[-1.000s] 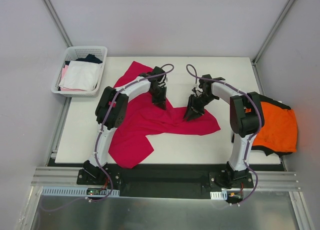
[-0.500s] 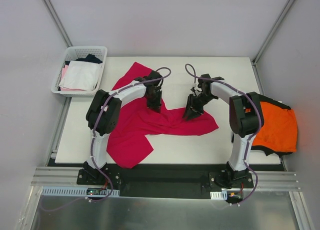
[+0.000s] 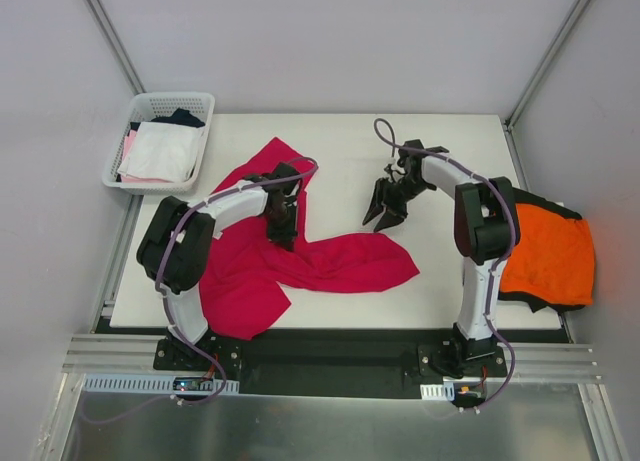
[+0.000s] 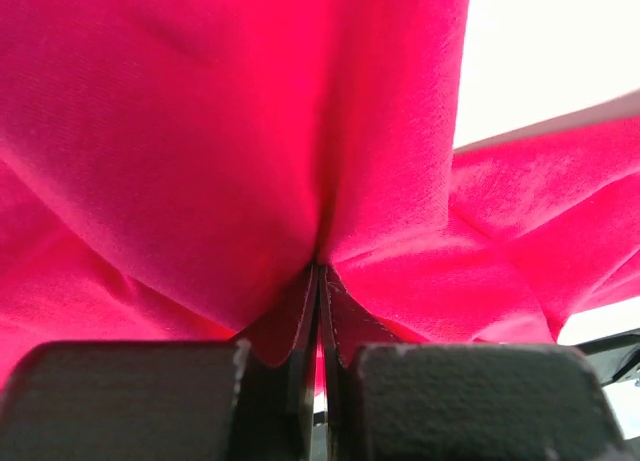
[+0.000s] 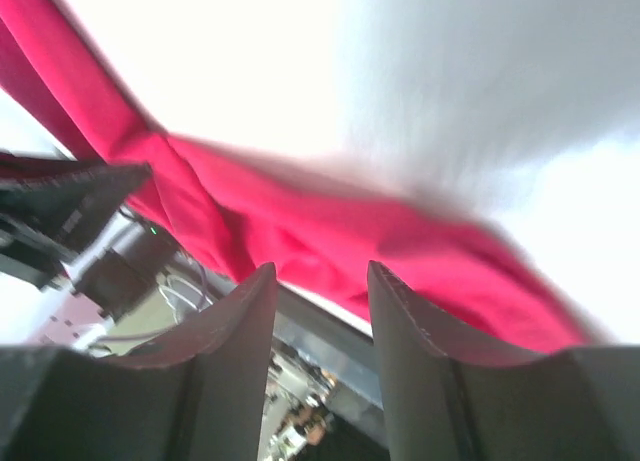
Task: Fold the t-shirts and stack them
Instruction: Flatten the tshirt out
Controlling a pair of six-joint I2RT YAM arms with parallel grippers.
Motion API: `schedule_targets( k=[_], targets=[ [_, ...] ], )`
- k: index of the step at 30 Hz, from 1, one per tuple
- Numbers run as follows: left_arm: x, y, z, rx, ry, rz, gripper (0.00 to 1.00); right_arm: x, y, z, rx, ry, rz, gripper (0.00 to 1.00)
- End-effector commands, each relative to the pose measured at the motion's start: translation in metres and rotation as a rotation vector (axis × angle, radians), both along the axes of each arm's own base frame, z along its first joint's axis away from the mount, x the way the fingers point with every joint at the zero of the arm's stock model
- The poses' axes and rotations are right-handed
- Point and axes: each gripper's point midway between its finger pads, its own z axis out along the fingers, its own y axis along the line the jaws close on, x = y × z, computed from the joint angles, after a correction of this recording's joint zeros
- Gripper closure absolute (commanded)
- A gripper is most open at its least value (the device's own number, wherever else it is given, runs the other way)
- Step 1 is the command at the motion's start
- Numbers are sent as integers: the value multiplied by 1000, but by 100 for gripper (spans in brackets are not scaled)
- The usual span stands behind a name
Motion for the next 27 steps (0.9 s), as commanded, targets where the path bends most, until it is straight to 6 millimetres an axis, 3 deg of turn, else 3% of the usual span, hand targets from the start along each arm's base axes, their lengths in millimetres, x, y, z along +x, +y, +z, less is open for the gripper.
schedule_targets(
  k=[1, 6, 12, 18, 27],
  targets=[
    [14, -6, 12, -12, -27, 2, 98, 34, -25, 5, 4, -35, -77, 54],
    [30, -21, 17, -57, -29, -4, 97, 29, -42, -8, -25, -22, -69, 54],
    [31, -13, 21, -67, -26, -7, 97, 9, -51, -20, -18, 11, -86, 54],
    [36, -5, 25, -90, -17, 14, 97, -1, -34, -21, 31, 22, -87, 54],
    [42, -5, 24, -95, -11, 20, 97, -13, 21, -28, 60, 46, -7, 55]
  ],
)
